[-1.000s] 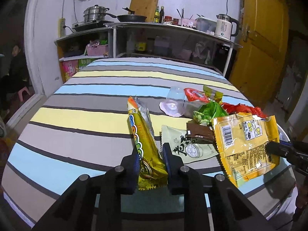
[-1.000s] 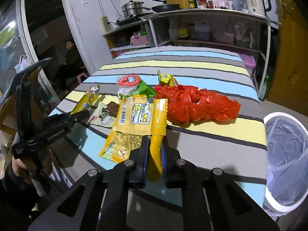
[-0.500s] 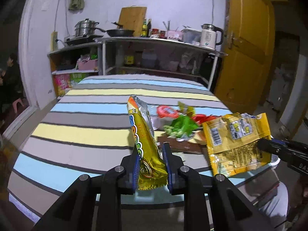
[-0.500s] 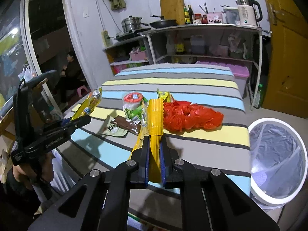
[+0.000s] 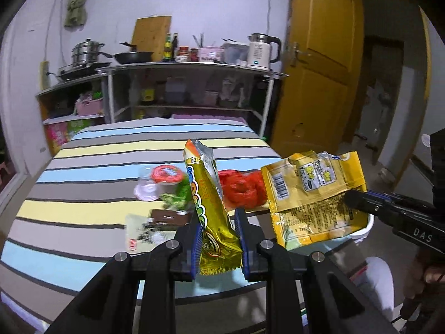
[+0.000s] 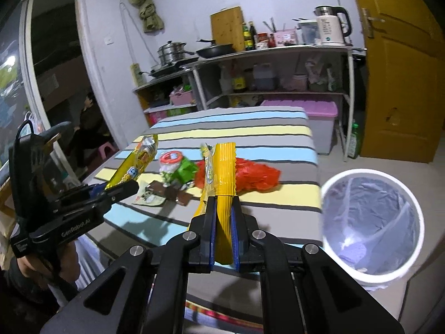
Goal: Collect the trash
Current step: 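Carry the yellow wrapper and yellow bag over the trash bin with both tools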
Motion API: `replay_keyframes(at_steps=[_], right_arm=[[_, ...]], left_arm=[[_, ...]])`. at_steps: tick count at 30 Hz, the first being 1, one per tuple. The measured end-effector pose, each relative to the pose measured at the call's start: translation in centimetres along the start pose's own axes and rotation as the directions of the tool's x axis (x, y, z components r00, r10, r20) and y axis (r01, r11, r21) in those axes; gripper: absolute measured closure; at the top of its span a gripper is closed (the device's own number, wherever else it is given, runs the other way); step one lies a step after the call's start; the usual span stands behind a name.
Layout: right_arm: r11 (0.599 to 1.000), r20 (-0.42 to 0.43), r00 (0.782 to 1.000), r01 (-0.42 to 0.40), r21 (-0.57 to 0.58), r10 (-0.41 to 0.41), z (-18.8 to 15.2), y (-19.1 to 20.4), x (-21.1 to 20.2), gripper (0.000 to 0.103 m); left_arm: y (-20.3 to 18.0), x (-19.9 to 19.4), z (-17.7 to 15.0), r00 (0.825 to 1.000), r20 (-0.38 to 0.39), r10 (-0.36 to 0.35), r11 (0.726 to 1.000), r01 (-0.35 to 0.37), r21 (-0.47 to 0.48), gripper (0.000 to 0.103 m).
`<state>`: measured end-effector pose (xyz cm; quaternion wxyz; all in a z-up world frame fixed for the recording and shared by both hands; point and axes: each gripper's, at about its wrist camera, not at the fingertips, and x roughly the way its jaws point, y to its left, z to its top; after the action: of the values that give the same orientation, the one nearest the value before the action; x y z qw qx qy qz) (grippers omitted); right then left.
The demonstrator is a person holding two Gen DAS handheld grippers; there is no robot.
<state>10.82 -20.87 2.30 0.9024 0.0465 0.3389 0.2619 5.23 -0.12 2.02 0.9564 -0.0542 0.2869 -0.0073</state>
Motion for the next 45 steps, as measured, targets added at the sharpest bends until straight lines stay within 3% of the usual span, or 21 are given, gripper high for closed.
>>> replay_keyframes(at_steps=[20,45], right_arm=[[0.977,0.046,0.98,0.186,0.107,-0.191,-0.2,-7.1,-4.3,0.094],[0.911,-0.017,0.944,0.323,0.257,-0.33,-2.0,-15.4,-5.1,0.094]], left_arm=[[-10.3,5.3,2.6,0.979,-0.042,-0.202,0.969,0.206,0.137,0.081],[-18.6,12.6,3.0,0.933,-0.142,-0.331,0.914,0.354,0.198,0.081]])
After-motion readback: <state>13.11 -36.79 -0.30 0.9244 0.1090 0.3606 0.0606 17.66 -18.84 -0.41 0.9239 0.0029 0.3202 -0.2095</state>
